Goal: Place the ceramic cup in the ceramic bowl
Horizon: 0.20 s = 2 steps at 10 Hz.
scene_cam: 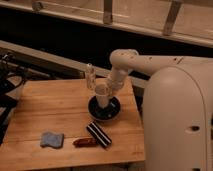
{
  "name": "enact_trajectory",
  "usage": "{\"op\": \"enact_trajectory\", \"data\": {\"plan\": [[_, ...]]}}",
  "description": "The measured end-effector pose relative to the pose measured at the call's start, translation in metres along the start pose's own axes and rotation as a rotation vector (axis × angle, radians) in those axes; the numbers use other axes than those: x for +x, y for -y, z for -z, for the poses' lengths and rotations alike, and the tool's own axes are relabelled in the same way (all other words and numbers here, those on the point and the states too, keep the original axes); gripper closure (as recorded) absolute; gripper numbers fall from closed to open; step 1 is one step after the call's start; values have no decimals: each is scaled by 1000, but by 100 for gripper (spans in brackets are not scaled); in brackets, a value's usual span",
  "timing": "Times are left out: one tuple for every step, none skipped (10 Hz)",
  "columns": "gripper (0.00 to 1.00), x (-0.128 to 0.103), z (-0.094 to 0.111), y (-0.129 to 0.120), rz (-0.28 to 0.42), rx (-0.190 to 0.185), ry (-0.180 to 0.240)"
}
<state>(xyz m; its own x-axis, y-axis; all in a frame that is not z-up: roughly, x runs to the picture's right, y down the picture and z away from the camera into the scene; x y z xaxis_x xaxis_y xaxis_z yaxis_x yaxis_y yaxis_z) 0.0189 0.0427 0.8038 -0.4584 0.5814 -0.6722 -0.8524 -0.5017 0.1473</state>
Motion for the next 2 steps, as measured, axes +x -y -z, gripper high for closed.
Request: {"op": "enact_trajectory", "data": {"plan": [[99,6,-2,0,0,2,-3],[99,9,-3,1,-2,5,-6]]}}
